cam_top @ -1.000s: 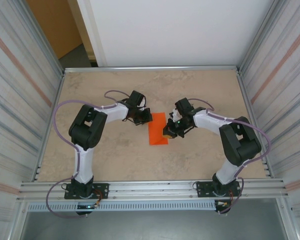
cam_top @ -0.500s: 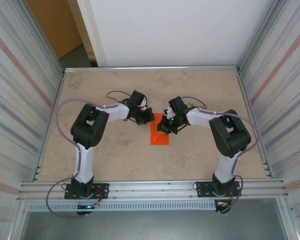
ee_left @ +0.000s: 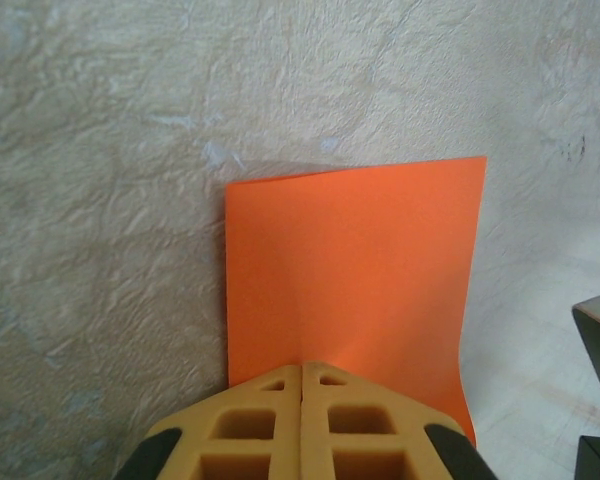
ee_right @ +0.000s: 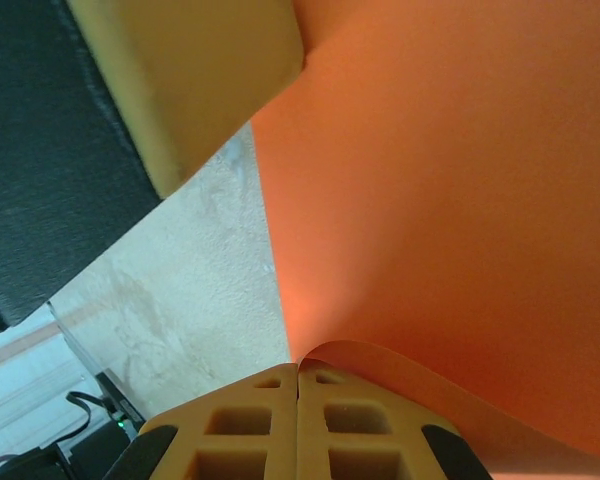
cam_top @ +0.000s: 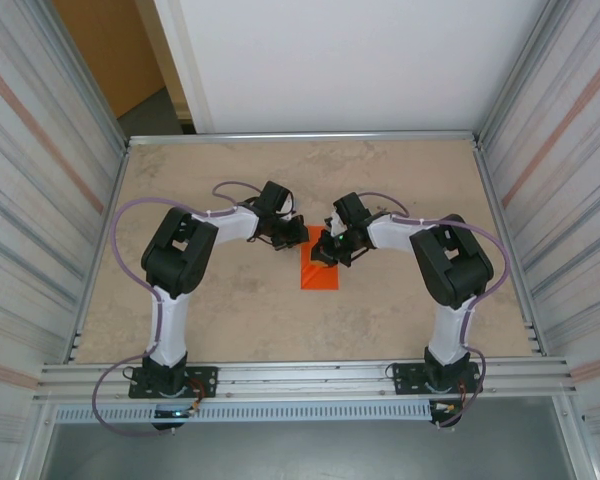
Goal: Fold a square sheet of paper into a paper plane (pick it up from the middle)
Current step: Fold the triangle a second time at the center of the table.
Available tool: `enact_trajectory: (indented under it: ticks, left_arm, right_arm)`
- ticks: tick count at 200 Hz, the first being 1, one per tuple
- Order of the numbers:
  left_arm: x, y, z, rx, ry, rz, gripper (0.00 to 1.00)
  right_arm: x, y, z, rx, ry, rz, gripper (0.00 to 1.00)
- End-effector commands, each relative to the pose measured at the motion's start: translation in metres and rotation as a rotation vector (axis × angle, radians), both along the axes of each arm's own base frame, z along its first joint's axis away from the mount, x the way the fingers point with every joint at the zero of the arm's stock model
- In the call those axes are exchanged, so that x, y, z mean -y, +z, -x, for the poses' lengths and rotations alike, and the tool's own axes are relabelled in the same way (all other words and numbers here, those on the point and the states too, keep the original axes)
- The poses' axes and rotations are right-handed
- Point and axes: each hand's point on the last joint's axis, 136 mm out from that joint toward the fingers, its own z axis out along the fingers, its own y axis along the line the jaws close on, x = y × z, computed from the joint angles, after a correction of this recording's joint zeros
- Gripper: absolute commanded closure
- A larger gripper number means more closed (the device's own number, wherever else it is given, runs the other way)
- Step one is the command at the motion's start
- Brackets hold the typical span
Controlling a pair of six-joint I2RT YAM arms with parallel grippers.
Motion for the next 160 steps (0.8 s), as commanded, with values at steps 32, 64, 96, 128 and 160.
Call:
enact_trajectory:
  ticks: [32, 64, 96, 128, 160]
  left_arm:
    - [-0.0108, -0.0319, 0.0171, -0.08, 0.009, -0.077, 0.95]
    - [-0.0112, -0.0323, 0.0173, -0.083, 0.01, -0.076, 0.95]
    - [-0.0111, -0.032, 0.0171, -0.082, 0.01, -0.076, 0.95]
    - [-0.0112, -0.0325, 0.0176, -0.084, 0.009, -0.075, 0.95]
    - [-0.0106, -0.0318, 0.0179, -0.083, 0.008, -0.074, 0.95]
  right_arm:
    - [-0.005, -0.0037, -0.0043, -0.004, 0.001, 0.01, 1.0]
    - [-0.0061, -0.0047, -0.0046, -0.003, 0.006, 0.005, 1.0]
    - [-0.0078, -0.004, -0.0057, 0.001, 0.009, -0.005, 1.0]
    - [-0.0087, -0.0057, -0.005, -0.003, 0.021, -0.006, 1.0]
    - [-0.008, -0.0083, -0.0042, -0.008, 0.023, 0.0, 1.0]
